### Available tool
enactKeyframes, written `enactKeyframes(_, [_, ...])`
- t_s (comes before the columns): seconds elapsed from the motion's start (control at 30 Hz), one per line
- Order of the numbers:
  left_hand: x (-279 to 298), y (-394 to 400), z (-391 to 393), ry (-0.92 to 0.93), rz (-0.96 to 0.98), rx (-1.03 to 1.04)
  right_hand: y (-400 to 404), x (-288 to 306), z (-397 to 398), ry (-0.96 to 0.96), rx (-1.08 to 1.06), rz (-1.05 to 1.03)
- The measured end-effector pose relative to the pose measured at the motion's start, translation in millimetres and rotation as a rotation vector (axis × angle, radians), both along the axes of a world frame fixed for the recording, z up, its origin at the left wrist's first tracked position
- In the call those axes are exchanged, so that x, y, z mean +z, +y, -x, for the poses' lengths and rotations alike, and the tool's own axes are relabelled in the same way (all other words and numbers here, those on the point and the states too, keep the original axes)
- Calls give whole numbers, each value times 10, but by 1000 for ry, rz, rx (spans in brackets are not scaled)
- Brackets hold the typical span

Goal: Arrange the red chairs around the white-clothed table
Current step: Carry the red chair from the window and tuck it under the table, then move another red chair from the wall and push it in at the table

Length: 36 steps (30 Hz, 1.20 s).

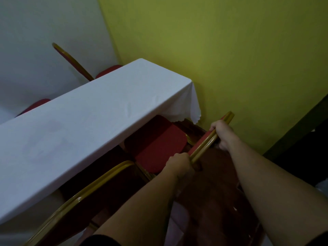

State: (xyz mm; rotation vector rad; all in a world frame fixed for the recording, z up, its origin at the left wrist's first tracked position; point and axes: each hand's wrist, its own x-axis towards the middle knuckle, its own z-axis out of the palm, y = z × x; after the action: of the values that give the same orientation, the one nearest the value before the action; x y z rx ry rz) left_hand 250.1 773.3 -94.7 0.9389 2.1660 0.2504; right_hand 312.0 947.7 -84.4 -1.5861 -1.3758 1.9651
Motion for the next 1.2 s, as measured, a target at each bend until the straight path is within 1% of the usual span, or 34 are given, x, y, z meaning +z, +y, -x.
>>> enactKeyframes(0.13, [-6,29,161,-26,3,19,38,-7,190,0,-14,-19])
enactKeyframes(0.27, [26,56,370,-16,22,-46,58,-14,389,2,-16,-40])
enactKeyframes(0.47, [49,87,695,-47,21,2,40,-15,721,-6,-23,-86])
enactKeyframes(0.63, [25,90,944,-42,17,2,33,-47,970,32,-46,-118])
enactKeyframes(1.0, [-64,98,1119,-2,-41,-21,52,-93,1146,22,-113,-155])
enactKeyframes(1.07, [-77,72,1087,1,-70,12,44,-95,1148,-28,-169,-229])
enactKeyframes(1.13, [-64,-3,1048,-12,-91,59,27,-61,1128,-163,-209,-432])
enactKeyframes(1.2, [-5,-140,1024,-18,-101,69,8,-11,1110,-346,-130,-667])
